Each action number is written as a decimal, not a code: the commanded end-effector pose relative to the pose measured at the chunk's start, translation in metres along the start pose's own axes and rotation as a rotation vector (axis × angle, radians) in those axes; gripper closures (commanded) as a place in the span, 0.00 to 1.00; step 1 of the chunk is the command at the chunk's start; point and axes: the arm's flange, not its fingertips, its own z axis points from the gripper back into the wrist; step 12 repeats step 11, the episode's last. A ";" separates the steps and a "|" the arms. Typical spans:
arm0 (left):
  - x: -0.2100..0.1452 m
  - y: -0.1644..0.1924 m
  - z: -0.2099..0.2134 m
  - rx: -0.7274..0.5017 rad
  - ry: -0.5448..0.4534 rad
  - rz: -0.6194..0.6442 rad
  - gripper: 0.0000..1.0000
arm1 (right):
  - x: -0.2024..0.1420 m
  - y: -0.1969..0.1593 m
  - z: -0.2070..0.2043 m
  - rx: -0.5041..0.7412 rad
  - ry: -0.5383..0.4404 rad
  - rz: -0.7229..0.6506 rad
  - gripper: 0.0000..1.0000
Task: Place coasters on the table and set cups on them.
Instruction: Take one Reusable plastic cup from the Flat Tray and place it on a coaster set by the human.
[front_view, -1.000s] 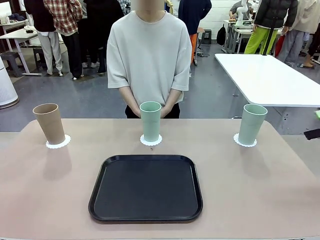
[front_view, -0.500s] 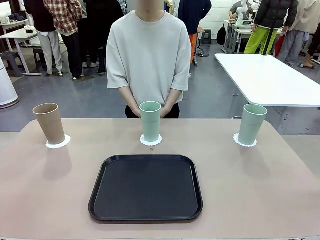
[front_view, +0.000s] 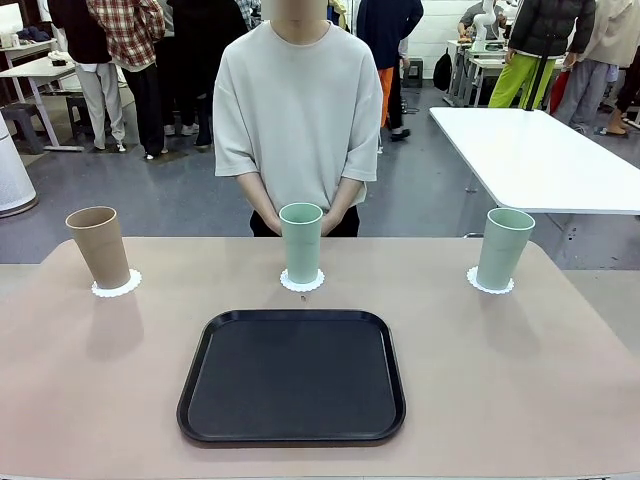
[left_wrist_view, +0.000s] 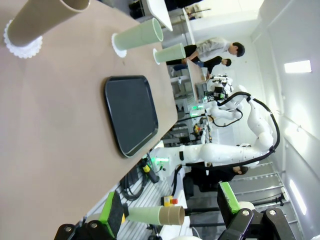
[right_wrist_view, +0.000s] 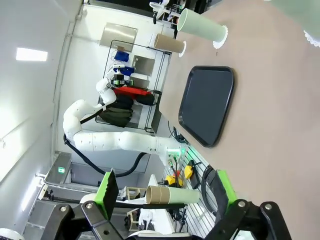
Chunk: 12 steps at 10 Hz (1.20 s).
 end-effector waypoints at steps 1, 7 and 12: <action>-0.001 -0.002 0.001 -0.014 -0.012 -0.010 0.00 | -0.002 -0.001 0.000 0.020 -0.030 0.000 0.00; -0.001 -0.002 0.001 -0.014 -0.012 -0.010 0.00 | -0.002 -0.001 0.000 0.020 -0.030 0.000 0.00; -0.001 -0.002 0.001 -0.014 -0.012 -0.010 0.00 | -0.002 -0.001 0.000 0.020 -0.030 0.000 0.00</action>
